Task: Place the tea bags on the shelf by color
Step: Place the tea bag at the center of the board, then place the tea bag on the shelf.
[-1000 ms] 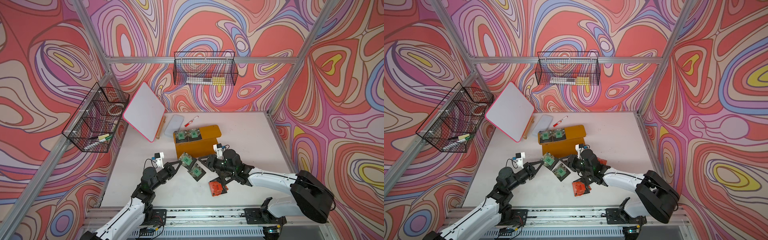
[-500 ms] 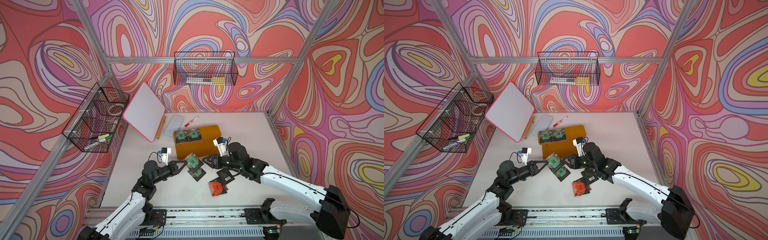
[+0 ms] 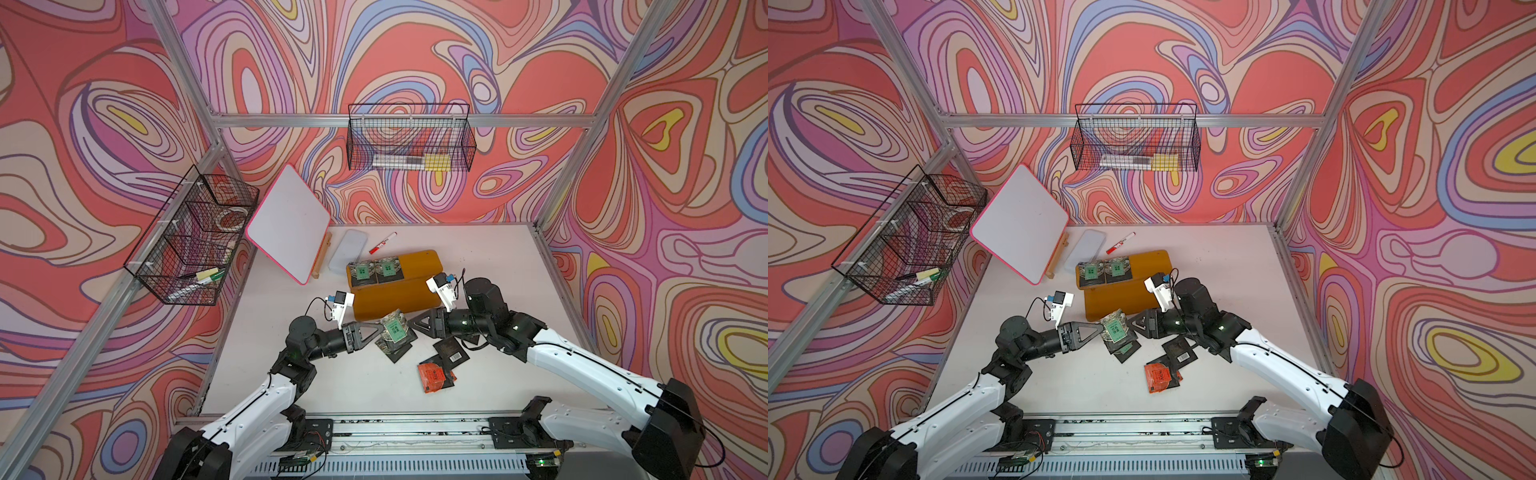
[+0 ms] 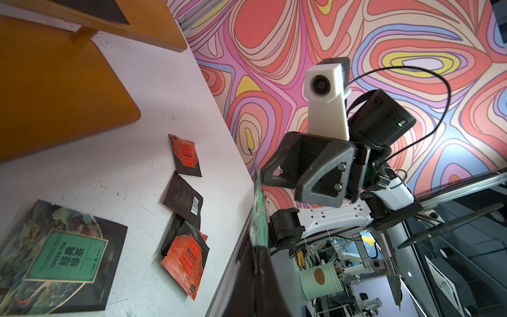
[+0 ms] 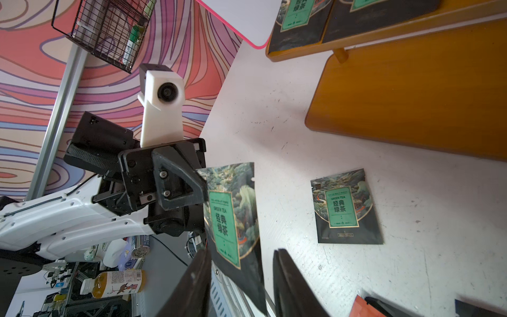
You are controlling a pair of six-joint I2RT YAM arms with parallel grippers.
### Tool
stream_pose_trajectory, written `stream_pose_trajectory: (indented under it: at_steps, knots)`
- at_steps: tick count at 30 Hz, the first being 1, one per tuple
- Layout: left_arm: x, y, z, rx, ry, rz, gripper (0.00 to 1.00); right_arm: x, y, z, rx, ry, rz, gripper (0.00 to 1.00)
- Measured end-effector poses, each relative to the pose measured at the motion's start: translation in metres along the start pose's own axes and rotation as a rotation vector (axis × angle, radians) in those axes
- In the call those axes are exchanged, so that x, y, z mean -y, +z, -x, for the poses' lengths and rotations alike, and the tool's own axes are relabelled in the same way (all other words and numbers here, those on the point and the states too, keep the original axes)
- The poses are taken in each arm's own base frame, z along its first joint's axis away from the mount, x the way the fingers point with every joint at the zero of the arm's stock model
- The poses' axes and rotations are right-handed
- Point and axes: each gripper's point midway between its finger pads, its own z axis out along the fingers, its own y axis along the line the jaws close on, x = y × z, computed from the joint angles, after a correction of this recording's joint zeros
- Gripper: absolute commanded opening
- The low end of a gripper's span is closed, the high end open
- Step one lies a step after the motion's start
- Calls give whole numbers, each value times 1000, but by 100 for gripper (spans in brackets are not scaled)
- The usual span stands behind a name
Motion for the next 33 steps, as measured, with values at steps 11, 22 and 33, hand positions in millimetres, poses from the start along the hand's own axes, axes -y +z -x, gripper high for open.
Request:
stream_pose_trajectory:
  at_steps: [11,22,33]
  knots:
    - [13,-2,0,-5,41,-46,0,-7,9,0,-31,34,78,26]
    - [16,-2,1,-3,38,-56,0,-15,12,2,-37,44,130,0]
    - [9,-1,10,32,11,-6,91,-13,12,3,-30,38,119,0]
